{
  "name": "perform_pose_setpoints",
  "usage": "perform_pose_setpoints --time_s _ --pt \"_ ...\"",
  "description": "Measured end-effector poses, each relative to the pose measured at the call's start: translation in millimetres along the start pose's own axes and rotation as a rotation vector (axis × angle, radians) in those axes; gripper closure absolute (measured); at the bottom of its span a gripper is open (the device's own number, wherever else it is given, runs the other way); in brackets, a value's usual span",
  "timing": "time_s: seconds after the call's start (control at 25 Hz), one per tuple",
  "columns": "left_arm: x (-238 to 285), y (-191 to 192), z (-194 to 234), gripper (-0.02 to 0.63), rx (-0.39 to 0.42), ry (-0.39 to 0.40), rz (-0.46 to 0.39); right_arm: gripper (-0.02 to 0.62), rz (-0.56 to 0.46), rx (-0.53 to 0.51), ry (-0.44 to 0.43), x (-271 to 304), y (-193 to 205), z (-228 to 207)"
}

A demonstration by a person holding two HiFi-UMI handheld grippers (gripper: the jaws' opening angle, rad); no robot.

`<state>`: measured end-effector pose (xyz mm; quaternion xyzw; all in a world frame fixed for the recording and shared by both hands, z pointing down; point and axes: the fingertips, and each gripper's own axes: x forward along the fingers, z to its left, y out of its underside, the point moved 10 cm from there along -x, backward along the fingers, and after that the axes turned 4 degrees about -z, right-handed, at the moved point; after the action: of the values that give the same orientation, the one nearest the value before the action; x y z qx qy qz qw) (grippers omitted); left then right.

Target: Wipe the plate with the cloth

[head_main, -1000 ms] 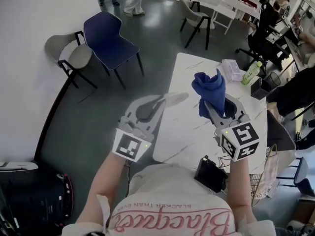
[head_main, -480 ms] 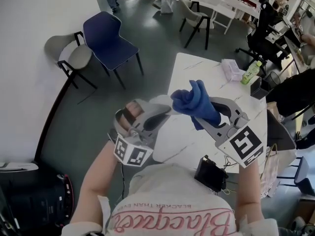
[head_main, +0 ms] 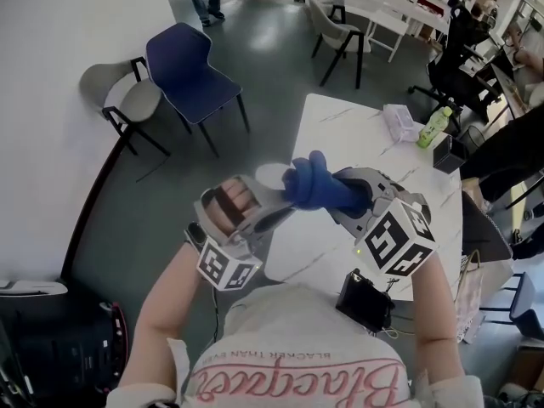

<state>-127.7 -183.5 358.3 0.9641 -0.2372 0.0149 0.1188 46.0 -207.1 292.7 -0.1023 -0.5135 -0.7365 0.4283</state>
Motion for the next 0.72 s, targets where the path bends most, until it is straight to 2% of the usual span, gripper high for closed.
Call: perform_pose_setpoints --time_s 0.16,0.32,0.4,0.56,0.72 --pt "1 -4 0 0.589 0.026 -0.004 -0.019 0.463 0.104 -0.042 0.029 13 18 -5" --pt "1 -8 -3 0.588 0.035 0.004 -0.031 0.463 0.146 -0.001 0.026 26 37 -7" --pt "1 -8 -3 0.588 0.028 0.000 -0.029 0.463 0.153 0.038 0.058 28 45 -11" --pt "1 -4 -3 0.588 0.022 -0.001 -0.020 0.463 0.087 0.139 0.166 10 38 -23" --pt "1 -1 -4 0.588 0.034 0.012 -0.020 0.463 -0.011 0.122 0.169 -14 5 -29"
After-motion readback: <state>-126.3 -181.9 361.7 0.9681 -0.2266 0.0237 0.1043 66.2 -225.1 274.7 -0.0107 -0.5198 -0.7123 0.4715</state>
